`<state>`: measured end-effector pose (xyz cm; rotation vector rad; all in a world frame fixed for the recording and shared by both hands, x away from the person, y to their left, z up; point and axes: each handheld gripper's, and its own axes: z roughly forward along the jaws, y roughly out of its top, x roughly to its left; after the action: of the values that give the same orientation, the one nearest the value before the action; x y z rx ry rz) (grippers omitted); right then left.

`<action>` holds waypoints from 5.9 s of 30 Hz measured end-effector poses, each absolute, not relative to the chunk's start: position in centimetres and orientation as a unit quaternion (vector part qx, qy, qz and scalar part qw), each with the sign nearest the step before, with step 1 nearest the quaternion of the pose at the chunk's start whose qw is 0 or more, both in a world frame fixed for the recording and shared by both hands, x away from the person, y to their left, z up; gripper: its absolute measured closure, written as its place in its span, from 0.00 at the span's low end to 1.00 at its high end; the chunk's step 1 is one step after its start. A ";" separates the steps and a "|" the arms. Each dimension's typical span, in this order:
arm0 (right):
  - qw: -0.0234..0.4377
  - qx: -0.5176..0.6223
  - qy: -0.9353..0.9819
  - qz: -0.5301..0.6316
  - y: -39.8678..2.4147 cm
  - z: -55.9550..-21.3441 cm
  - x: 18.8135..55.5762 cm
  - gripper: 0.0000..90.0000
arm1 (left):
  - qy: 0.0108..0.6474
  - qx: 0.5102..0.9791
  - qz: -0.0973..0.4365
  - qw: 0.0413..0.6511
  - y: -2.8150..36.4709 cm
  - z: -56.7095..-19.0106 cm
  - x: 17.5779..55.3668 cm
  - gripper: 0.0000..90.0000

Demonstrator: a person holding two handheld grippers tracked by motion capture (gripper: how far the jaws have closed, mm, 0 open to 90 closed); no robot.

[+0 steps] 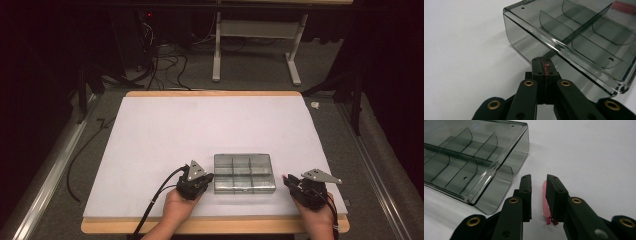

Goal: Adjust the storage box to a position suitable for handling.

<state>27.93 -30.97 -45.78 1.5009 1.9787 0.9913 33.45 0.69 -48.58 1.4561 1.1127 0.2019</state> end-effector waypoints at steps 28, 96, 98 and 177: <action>0.243 0.547 0.720 0.352 -30.1 -45.7 27.0 0.85 | 0.486 0.617 0.126 0.606 10.7 -49.2 34.2 0.51; 0.209 0.489 0.757 0.379 -28.3 -45.1 25.0 1.00 | 0.479 0.639 0.112 0.592 10.2 -49.5 34.3 0.50; 0.212 0.488 0.757 0.379 -28.2 -45.0 25.1 1.00 | 0.480 0.638 0.112 0.592 10.2 -49.5 34.3 0.51; 0.216 0.477 0.745 0.414 -27.6 -44.2 26.6 1.00 | 0.417 0.599 0.023 0.683 1.1 -44.9 32.0 1.00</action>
<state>26.57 -27.65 -44.23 1.3224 2.0651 1.1468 32.04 1.15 -44.92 1.3430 0.9355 0.0505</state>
